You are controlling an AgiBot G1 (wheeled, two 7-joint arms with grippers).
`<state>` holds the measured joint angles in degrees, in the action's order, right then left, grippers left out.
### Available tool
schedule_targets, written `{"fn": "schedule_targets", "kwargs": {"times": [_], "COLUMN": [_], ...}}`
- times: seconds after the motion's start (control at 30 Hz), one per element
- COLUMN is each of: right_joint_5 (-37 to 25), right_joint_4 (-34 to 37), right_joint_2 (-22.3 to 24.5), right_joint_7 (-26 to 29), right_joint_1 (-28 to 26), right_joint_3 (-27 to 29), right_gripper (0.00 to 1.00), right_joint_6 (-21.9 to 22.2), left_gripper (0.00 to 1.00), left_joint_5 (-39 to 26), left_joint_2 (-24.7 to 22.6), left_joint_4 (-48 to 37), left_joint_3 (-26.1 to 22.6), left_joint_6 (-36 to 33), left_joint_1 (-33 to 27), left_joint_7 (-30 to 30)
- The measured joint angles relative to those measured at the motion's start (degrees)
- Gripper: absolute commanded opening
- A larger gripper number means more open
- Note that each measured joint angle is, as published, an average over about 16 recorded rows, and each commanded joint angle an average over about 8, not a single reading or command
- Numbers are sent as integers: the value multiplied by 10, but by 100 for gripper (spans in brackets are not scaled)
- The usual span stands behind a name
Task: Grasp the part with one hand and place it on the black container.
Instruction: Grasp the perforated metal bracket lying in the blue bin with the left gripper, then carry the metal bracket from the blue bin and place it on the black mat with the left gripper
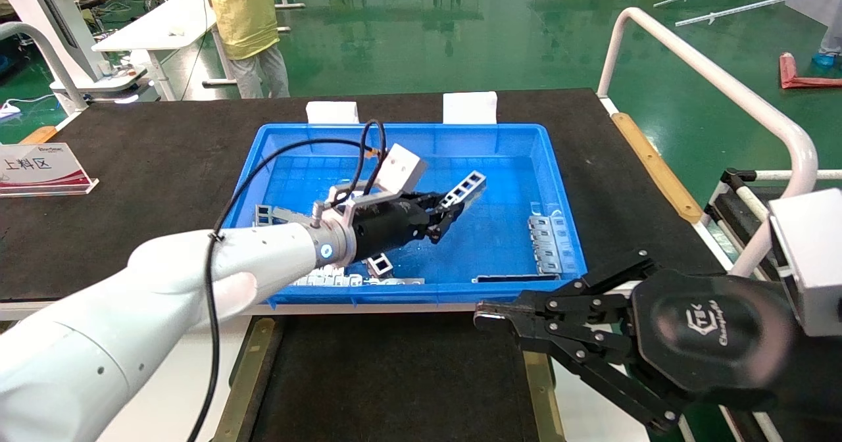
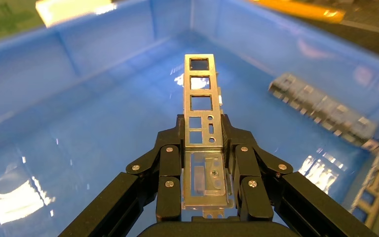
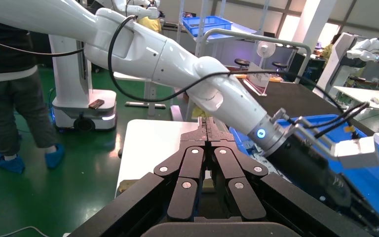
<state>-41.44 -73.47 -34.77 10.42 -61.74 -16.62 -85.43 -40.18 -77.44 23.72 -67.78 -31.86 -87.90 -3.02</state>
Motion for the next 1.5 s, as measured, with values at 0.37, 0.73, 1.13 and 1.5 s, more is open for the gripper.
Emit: {"fn": "schedule_targets", "kwargs": {"times": [0.37,0.73,1.13,1.5], "right_joint_5": [0,1,1,1], "right_joint_4": [0,0,0,0], "right_joint_2": [0,0,0,1], "right_joint_7": [0,0,-1,-1], "right_joint_1": [0,0,0,0], "right_joint_3": [0,-1,-1,-2], "right_gripper": [0,0,0,0], "right_joint_6": [0,0,1,1], "left_gripper": [0,0,0,0], "left_joint_5": [60,96,118,141], "left_joint_2": [32,103,216,328], "left_joint_4": [-48,-40,123,334], "left_joint_3": [44,62,61,53], "left_joint_6": [-157,-354,-406,-256], "left_joint_1": [-17,-1,85,231], "left_joint_7": [72,90,59,23]}}
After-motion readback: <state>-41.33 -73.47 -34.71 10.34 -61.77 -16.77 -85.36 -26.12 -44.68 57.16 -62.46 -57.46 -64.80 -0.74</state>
